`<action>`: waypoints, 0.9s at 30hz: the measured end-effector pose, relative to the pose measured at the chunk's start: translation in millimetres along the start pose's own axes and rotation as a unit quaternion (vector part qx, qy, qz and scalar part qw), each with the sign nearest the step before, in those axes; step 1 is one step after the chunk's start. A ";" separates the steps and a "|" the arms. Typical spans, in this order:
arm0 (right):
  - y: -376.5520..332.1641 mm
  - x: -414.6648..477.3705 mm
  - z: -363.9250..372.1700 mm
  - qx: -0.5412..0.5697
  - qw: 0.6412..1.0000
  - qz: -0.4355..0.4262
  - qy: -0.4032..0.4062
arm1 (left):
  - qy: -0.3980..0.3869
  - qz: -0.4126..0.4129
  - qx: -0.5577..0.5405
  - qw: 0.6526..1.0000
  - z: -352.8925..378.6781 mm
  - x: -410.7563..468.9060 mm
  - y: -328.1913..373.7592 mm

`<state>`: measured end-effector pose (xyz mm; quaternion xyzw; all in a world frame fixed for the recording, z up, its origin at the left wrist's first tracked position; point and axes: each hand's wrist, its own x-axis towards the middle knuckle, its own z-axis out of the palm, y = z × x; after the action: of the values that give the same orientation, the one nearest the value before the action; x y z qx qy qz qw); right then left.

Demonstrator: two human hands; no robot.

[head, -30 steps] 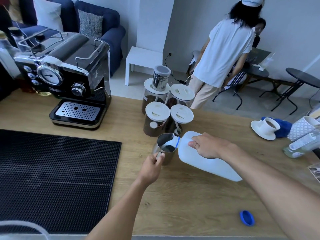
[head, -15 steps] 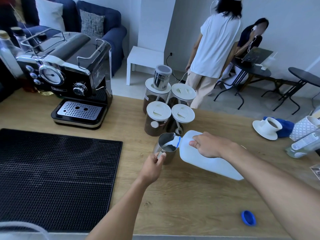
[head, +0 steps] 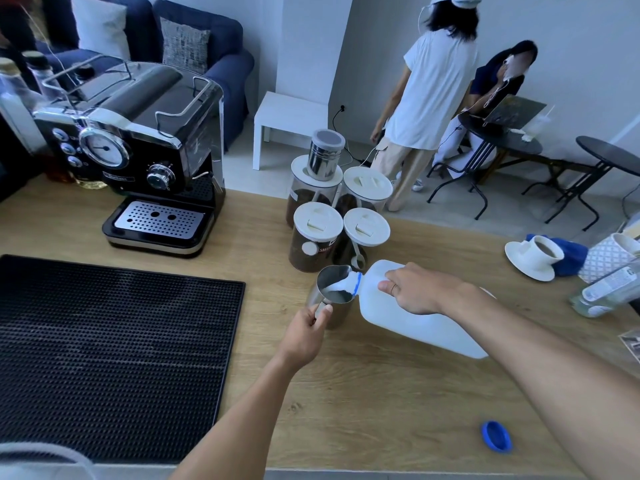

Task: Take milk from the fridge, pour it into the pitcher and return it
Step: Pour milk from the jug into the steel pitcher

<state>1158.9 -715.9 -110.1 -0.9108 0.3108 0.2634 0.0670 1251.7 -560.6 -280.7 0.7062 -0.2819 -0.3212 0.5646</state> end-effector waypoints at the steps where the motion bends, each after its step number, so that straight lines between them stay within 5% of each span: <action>1: -0.4 -0.1 0.0 0.000 1.000 0.000 0.000 | 0.000 0.001 0.001 1.000 -0.1 -0.2 0.4; 27: -5.2 -3.2 -8.5 -0.017 1.000 0.010 -0.016 | 0.001 0.007 -0.006 1.000 3.3 0.2 -0.3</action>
<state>1163.6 -712.5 -101.5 -0.9044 0.3141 0.2840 0.0536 1249.3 -562.8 -281.5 0.7011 -0.2844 -0.3179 0.5715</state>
